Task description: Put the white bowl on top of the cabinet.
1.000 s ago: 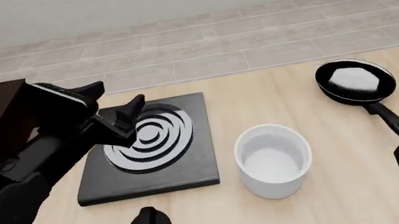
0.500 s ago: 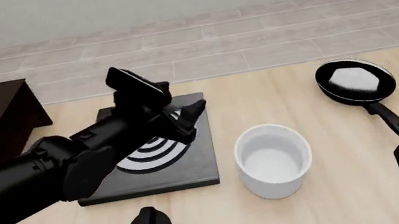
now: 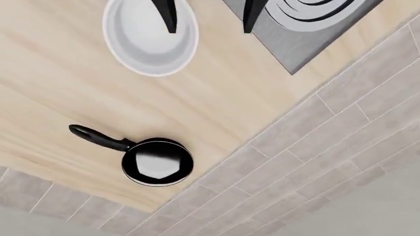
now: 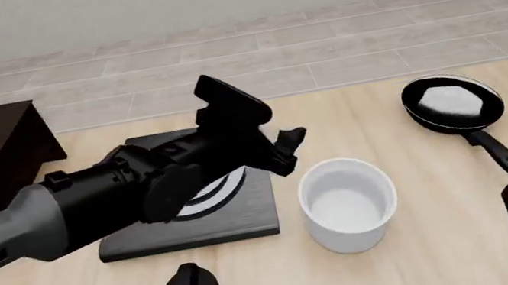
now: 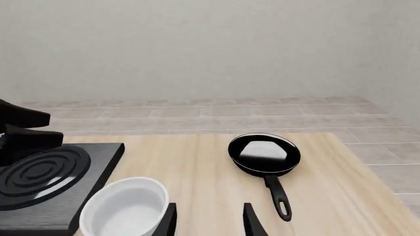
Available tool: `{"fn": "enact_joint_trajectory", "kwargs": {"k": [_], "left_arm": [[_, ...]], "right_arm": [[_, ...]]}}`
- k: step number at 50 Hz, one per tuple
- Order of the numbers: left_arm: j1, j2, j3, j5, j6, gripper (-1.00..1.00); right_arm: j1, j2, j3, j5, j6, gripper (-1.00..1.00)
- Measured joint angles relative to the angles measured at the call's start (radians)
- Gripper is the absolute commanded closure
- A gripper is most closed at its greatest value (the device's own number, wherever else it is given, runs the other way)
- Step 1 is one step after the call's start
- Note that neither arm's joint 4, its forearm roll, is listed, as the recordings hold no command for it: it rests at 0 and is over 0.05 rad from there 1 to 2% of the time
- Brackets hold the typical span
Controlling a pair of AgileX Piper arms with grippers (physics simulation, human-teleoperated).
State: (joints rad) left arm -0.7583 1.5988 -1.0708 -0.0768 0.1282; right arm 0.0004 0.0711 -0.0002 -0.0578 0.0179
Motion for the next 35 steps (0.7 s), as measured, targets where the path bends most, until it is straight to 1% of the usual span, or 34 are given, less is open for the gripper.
{"fn": "enact_joint_trajectory", "kwargs": {"k": [16, 24, 35], "left_arm": [[-0.037, 0.108, -0.09, 0.045, -0.087, -1.0], [-0.046, 0.157, -0.135, 0.077, -0.163, -1.0], [-0.052, 0.217, -0.189, 0.117, -0.244, -1.0]], "right_arm": [[0.0, 0.0, 0.0, 0.0, 0.0, -1.0], [0.0, 0.0, 0.0, 0.0, 0.0, -1.0], [0.0, 0.0, 0.0, 0.0, 0.0, -1.0]]}}
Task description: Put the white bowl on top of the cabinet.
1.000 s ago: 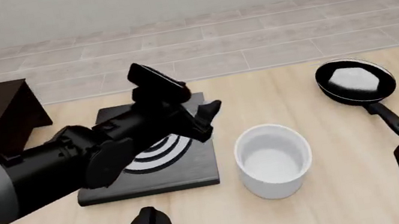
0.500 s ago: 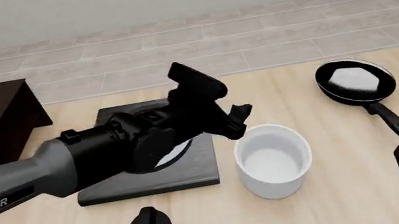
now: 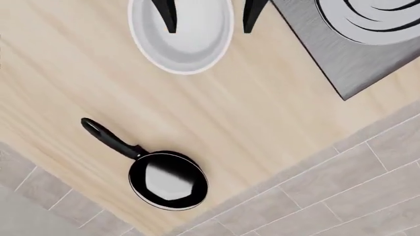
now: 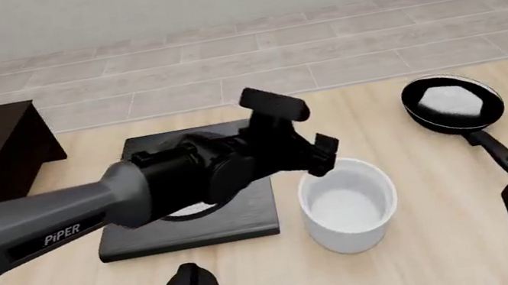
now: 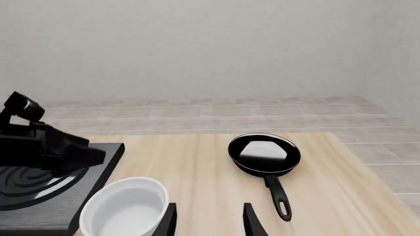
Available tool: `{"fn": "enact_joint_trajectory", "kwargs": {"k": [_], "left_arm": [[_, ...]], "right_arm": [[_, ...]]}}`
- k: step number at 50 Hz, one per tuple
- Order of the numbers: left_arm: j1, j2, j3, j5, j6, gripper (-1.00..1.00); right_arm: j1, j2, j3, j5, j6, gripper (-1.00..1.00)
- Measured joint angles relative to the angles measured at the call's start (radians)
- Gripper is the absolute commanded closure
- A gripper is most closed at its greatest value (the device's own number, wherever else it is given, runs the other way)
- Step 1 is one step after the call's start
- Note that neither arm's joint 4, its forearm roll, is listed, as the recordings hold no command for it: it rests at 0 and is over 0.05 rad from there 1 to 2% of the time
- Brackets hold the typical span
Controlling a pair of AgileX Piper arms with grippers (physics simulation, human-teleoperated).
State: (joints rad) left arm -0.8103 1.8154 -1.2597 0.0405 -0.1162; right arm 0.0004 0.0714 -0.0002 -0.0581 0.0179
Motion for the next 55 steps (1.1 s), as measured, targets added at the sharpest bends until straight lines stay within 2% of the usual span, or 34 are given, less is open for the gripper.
{"fn": "enact_joint_trajectory", "kwargs": {"k": [18, 55], "left_arm": [[0.01, 0.092, -0.079, 0.059, -0.072, -1.0], [0.012, 0.232, -0.181, 0.102, -0.118, -1.0]], "right_arm": [[0.0, 0.0, 0.0, 0.0, 0.0, -1.0], [0.0, 0.0, 0.0, 0.0, 0.0, -1.0]]}}
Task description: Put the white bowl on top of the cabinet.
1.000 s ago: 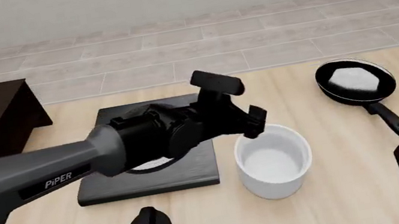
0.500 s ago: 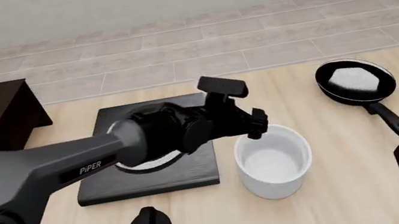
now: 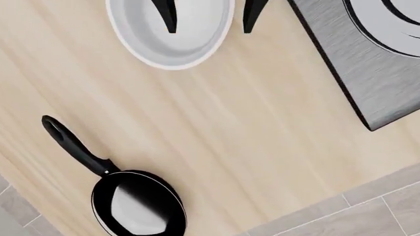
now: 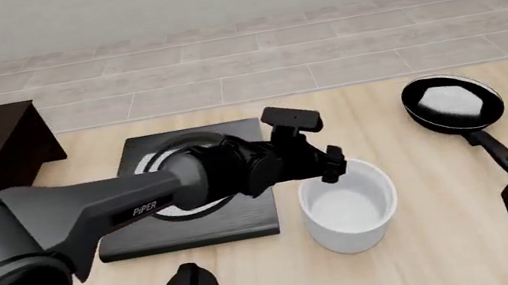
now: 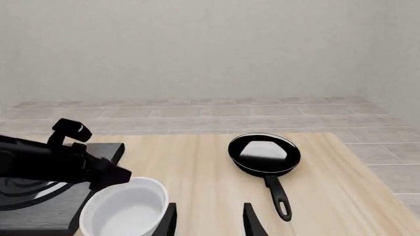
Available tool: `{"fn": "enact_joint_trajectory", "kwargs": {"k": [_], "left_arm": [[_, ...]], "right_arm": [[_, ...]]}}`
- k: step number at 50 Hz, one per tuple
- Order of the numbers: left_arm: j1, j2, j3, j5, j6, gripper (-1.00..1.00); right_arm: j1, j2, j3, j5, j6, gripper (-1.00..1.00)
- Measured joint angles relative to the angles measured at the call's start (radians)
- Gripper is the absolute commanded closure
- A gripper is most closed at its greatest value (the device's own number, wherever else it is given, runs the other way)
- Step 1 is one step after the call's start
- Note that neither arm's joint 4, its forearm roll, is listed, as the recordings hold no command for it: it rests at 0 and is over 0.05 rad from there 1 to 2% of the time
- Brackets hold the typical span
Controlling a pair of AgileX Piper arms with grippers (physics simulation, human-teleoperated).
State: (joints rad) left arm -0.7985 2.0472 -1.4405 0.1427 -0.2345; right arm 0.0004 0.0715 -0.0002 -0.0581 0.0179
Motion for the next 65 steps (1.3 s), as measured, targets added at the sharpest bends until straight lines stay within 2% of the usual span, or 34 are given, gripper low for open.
{"fn": "enact_joint_trajectory", "kwargs": {"k": [65], "left_arm": [[0.022, 0.185, -0.131, 0.05, 0.011, -1.0]], "right_arm": [[0.0, 0.0, 0.0, 0.0, 0.0, -1.0]]}}
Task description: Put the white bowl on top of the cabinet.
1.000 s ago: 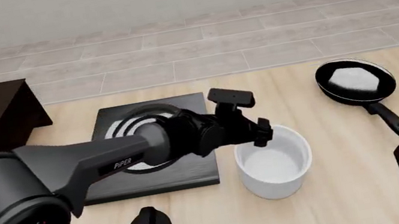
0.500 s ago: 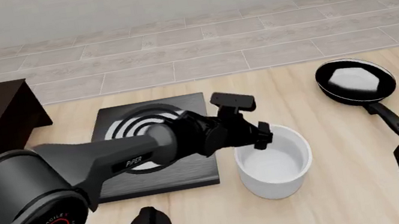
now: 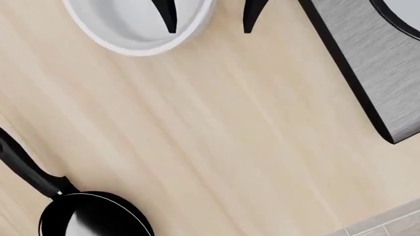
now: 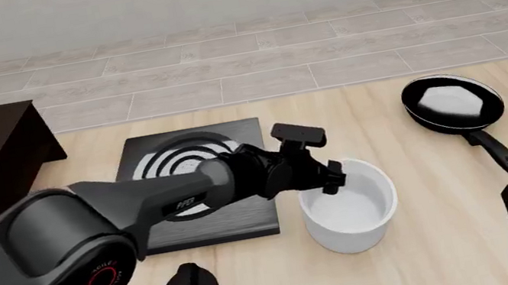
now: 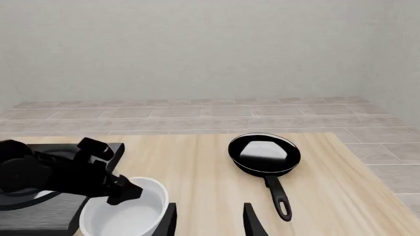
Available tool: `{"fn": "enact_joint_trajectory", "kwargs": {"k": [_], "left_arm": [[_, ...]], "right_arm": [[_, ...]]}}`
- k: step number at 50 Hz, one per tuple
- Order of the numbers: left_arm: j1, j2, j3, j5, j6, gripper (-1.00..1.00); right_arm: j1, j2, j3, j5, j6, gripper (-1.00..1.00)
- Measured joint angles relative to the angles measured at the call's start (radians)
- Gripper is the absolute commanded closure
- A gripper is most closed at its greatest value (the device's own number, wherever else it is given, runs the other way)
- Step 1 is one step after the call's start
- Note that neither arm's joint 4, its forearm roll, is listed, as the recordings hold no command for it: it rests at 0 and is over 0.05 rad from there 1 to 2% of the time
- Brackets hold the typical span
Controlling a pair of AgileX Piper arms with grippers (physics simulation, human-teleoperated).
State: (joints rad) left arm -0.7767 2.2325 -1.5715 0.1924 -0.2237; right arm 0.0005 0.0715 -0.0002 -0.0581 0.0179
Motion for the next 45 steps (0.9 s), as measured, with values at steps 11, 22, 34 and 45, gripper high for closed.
{"fn": "enact_joint_trajectory", "kwargs": {"k": [11, 22, 34, 45], "left_arm": [[0.007, 0.026, -0.045, 0.02, 0.028, -1.0], [-0.01, 0.043, -0.086, 0.035, 0.044, 1.0], [-0.019, 0.005, -0.041, 0.029, 0.008, 1.0], [0.002, -0.088, 0.032, 0.039, 0.004, 1.0]], "right_arm": [[0.0, 0.0, 0.0, 0.0, 0.0, -1.0], [0.0, 0.0, 0.0, 0.0, 0.0, -1.0], [0.0, 0.0, 0.0, 0.0, 0.0, -1.0], [0.0, 0.0, 0.0, 0.0, 0.0, -1.0]]}}
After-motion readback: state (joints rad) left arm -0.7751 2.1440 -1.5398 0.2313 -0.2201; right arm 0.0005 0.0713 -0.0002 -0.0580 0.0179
